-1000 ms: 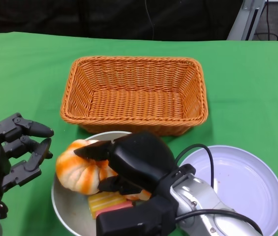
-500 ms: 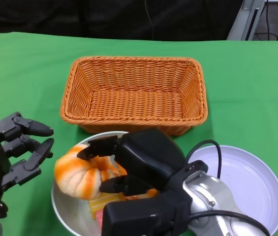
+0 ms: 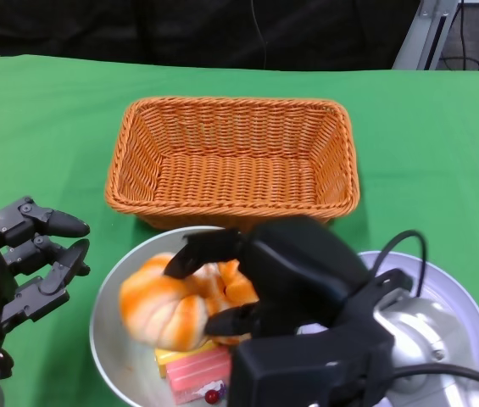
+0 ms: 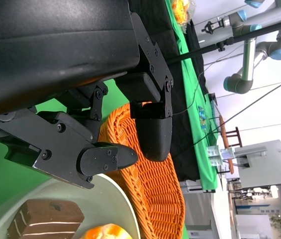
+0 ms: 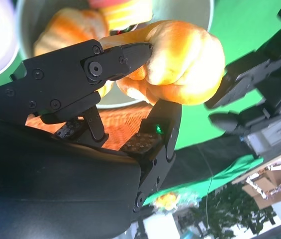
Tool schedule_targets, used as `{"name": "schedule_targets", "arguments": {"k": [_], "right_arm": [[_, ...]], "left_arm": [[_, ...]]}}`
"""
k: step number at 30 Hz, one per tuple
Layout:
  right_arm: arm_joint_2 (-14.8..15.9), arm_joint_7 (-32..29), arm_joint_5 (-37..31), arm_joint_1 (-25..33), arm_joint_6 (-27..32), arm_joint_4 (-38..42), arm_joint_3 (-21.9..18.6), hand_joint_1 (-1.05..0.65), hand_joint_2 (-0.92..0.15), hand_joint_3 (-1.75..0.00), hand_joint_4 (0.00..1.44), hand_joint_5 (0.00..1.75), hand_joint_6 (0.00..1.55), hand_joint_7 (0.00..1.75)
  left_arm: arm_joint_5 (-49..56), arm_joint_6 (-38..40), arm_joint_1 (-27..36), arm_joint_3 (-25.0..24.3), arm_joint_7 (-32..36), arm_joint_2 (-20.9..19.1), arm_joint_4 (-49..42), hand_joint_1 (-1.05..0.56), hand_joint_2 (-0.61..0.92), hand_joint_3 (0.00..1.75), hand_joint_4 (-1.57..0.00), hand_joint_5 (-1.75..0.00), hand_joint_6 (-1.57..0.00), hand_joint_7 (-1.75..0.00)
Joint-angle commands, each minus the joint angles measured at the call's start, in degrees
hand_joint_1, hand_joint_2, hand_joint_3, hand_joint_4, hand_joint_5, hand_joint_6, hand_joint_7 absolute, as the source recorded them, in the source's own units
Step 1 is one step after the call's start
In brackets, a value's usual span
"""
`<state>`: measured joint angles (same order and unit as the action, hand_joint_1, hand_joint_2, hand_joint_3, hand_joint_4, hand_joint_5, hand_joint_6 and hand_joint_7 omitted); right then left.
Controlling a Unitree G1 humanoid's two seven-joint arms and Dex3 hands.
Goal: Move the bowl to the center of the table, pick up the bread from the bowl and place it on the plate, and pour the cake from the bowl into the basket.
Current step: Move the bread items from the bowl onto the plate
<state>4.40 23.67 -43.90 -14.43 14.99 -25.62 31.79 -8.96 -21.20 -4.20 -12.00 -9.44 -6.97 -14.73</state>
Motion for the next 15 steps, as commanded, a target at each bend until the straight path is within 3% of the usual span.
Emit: {"name": "schedule_targets", "arguments": {"k": [1,11,15], "right_arm": [[0.83,0.63,1.31,0.31,-0.36,-1.84,-1.27,-0.17,-0.92,-0.31,0.78,1.75,0.66,1.22],[1.34,0.73,2.32,0.47,-0.66,-3.1,-2.69,-0.16,-0.92,-0.32,0.78,1.75,0.67,1.2],[1.3,0.57,3.59,0.18,-0.84,-4.43,-4.19,-0.18,-0.92,-0.35,0.8,1.75,0.74,1.03]], "left_arm": [[-0.21,-1.01,-0.52,-0.7,-0.07,-1.06,-0.52,-0.09,0.67,0.69,-0.77,-1.4,-0.8,-1.09],[-0.53,-1.12,-0.71,-0.7,-0.43,-1.17,-0.95,-0.09,0.64,0.74,-0.77,-1.4,-0.8,-1.08],[-0.87,-1.32,-0.88,-0.65,-0.87,-1.26,-1.43,-0.08,0.63,0.76,-0.77,-1.41,-0.8,-1.08]]}}
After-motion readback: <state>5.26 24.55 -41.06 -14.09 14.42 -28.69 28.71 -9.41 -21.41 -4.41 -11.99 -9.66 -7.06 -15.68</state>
